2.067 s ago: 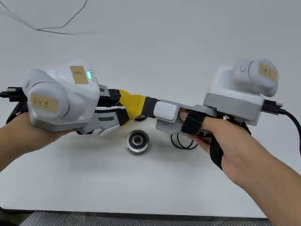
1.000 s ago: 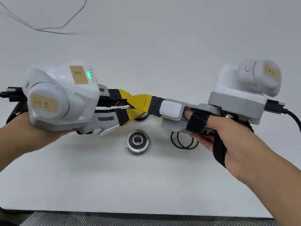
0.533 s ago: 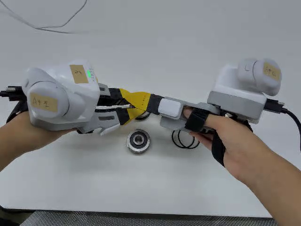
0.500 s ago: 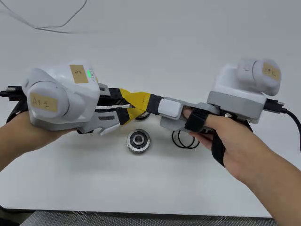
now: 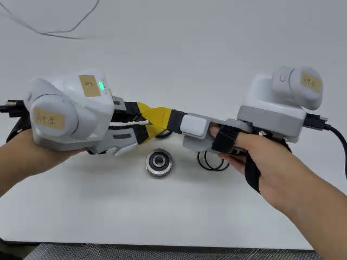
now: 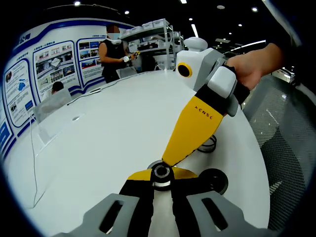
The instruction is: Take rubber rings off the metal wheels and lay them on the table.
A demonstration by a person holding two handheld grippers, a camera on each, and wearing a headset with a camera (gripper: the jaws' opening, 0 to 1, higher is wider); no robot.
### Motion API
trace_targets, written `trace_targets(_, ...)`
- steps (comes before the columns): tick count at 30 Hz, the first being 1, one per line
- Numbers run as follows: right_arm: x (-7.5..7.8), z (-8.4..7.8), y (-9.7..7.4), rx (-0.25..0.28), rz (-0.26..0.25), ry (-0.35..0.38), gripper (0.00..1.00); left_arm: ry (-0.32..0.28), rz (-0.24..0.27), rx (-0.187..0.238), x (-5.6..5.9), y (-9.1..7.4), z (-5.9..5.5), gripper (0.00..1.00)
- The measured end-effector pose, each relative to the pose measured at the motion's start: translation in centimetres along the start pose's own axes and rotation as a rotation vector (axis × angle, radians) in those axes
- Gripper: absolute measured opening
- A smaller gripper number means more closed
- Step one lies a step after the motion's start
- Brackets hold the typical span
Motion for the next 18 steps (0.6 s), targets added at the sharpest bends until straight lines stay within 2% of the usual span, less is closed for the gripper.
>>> trace_targets(5, -0.25, -0.07, 0.00, -0.010, 0.001, 0.009, 0.56, 0.001, 0.001, 0.000, 0.01, 0.00, -0.01, 0.12)
trace_targets(8, -0.58, -0.81, 0.03, -0.056, -0.020, 0.011, 0.58, 0.000, 0.000, -0.001, -0.02, 0.01, 0.01, 0.12)
trace_targets(9, -0.53, -0.67, 0.25, -0.044, -0.017, -0.025, 0.58, 0.000, 0.000, 0.000, 0.00, 0.00, 0.01, 0.12)
trace_targets(12, -0.49, -0.58, 0.36, -0.038, -0.008, -0.003, 0.57, -0.002, 0.000, -0.001, -0.01, 0.01, 0.01, 0.12)
trace_targets(18, -0.23, -0.54, 0.52, -0.038, -0.013, -0.016, 0.55, -0.004, 0.003, -0.002, 0.01, -0.03, 0.00, 0.12)
Point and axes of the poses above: the centre of the closed fingertips' face, and the gripper's own axes: y roughly forward along the fingers, x roughly to its right, z roughly out of its top, the point moved 7 cm from there along -y, roughly backward along the fingers, and after that the axes turned 1 degree about -x, right-handed, at the moved point
